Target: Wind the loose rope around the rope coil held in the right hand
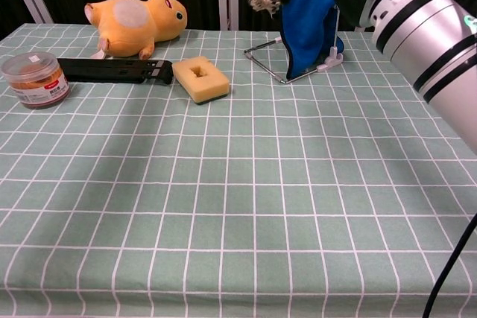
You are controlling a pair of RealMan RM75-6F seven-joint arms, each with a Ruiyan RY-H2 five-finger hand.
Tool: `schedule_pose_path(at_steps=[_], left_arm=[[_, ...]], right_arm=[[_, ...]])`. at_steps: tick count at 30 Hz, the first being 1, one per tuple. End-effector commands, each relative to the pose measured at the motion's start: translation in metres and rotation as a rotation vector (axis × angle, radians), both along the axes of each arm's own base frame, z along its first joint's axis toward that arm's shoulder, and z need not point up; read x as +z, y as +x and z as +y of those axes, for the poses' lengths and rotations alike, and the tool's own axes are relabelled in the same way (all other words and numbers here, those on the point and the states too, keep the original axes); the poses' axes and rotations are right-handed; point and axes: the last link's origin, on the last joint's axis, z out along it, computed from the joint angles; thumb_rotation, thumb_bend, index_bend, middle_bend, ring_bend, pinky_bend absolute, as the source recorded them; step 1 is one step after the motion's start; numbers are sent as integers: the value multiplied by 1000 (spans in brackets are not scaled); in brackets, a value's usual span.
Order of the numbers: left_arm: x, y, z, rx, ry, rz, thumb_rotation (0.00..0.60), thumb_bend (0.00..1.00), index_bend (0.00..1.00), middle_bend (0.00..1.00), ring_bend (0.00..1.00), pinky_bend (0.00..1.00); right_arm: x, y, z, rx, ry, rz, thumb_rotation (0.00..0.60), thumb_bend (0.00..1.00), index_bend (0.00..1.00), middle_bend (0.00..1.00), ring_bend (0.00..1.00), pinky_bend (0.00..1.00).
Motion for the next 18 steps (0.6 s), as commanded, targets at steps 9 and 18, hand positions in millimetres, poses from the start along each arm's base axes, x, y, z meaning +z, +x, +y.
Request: schedule_pose_path(at_steps=[9, 18], left_arm=[[-6, -28, -10, 26, -51, -50, 600, 451, 787, 781, 721, 728], [-9, -36, -19, 7, -154, -111, 600, 426, 563, 523, 570, 626]], right_arm=[[21, -8, -9, -28, -53, -2, 600, 640, 790, 626, 577, 772], [33, -10, -11, -29, -82, 5, 600, 635, 789, 626, 577, 772]])
